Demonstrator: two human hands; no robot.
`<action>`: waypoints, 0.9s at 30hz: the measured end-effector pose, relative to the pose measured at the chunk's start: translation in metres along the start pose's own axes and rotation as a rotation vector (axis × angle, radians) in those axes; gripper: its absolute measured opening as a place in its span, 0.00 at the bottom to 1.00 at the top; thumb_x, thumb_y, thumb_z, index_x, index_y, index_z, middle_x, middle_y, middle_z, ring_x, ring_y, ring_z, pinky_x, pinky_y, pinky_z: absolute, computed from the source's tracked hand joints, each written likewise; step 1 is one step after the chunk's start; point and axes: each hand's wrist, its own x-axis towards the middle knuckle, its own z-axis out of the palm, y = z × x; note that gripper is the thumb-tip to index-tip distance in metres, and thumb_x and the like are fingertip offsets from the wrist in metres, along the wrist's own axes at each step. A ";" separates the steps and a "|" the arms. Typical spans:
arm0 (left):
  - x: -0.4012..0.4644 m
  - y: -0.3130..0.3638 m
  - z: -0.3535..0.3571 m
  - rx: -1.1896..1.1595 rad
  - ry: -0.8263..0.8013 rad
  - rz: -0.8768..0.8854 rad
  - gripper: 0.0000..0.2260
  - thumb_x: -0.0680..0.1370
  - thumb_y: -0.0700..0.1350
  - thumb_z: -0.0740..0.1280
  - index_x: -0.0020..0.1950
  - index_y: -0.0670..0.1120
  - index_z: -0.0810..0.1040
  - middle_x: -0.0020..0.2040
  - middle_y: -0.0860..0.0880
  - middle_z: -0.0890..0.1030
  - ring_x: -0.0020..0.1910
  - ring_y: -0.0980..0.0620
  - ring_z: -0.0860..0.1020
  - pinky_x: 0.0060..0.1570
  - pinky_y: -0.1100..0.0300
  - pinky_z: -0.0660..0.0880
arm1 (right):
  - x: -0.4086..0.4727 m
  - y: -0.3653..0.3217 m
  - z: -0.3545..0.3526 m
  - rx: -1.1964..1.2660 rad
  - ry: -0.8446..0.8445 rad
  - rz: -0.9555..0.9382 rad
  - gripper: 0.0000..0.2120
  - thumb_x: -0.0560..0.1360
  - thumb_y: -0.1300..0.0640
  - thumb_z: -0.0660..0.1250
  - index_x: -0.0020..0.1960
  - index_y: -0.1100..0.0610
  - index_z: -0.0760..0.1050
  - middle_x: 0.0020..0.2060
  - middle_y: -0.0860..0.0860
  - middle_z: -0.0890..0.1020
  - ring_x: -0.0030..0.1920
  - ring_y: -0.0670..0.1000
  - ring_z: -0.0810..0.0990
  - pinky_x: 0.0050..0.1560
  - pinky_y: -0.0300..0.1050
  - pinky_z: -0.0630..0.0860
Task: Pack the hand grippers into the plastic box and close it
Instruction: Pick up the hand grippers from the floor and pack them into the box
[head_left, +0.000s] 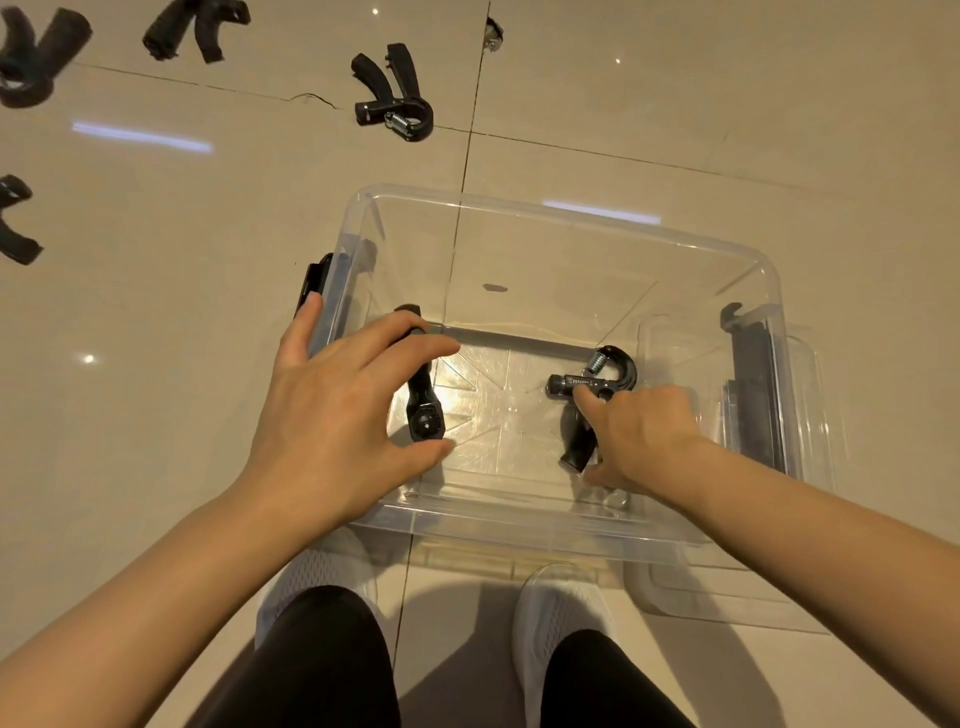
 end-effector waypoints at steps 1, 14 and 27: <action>0.000 0.000 0.000 0.001 -0.006 -0.004 0.28 0.64 0.63 0.63 0.62 0.55 0.73 0.60 0.53 0.76 0.55 0.51 0.78 0.71 0.39 0.52 | 0.003 0.002 0.001 0.004 -0.003 -0.020 0.34 0.73 0.36 0.62 0.70 0.53 0.56 0.43 0.49 0.75 0.35 0.51 0.71 0.27 0.42 0.59; 0.002 0.000 -0.002 0.048 -0.069 -0.013 0.28 0.67 0.65 0.61 0.63 0.54 0.73 0.59 0.52 0.77 0.54 0.50 0.79 0.72 0.43 0.51 | 0.001 0.005 0.008 0.060 -0.222 -0.282 0.25 0.78 0.48 0.61 0.73 0.48 0.60 0.75 0.60 0.42 0.65 0.59 0.69 0.58 0.52 0.74; -0.004 0.003 -0.009 -0.334 0.231 -0.011 0.31 0.64 0.63 0.68 0.65 0.58 0.68 0.62 0.67 0.70 0.66 0.78 0.56 0.74 0.56 0.48 | -0.016 0.006 -0.051 1.026 0.464 -0.253 0.33 0.73 0.43 0.68 0.74 0.45 0.58 0.67 0.48 0.71 0.64 0.50 0.71 0.62 0.49 0.71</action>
